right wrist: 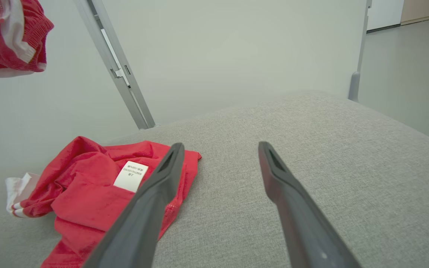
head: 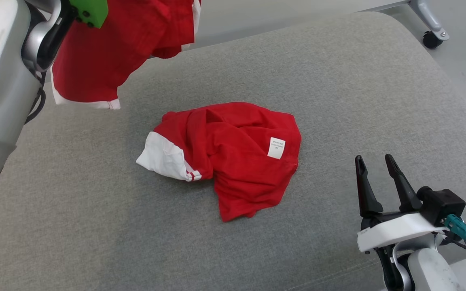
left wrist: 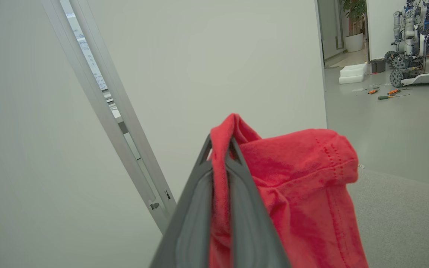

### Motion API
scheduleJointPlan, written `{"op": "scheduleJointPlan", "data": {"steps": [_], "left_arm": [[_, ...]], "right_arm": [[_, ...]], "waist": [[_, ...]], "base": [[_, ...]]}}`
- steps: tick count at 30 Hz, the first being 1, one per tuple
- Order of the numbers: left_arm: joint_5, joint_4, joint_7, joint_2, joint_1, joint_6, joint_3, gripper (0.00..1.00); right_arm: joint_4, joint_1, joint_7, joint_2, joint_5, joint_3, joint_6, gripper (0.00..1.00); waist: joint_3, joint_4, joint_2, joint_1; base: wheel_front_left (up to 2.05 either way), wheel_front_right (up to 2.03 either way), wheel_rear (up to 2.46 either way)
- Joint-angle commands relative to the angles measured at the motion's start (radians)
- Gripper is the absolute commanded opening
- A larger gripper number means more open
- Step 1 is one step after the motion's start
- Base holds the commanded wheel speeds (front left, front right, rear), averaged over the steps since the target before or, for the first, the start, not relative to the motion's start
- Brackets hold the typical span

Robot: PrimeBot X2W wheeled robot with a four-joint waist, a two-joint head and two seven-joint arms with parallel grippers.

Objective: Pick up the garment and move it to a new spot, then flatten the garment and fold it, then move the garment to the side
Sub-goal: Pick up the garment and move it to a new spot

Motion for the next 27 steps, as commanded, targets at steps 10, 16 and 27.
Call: {"op": "scheduleJointPlan", "data": {"steps": [10,16,27], "left_arm": [[-0.021,-0.041,-0.040,0.072,0.123,0.051,0.012,0.00],[-0.039,-0.059,-0.070,0.118,0.195,0.084,0.036,0.00],[-0.071,-0.093,-0.117,0.170,0.288,0.134,0.069,0.00]], "right_arm": [[-0.047,0.011,-0.003,-0.025,-0.014,-0.009,0.000,1.00],[-0.077,0.005,-0.003,-0.046,-0.023,-0.010,0.000,1.00],[-0.124,0.002,-0.003,-0.089,-0.037,0.016,0.000,1.00]], "waist": [[0.029,0.177,0.0000,0.0000],[0.043,0.294,0.0000,0.0000],[0.078,0.508,0.0000,0.0000]], "base": [[0.00,0.00,0.00],[0.00,0.00,0.00],[0.00,0.00,0.00]]}}
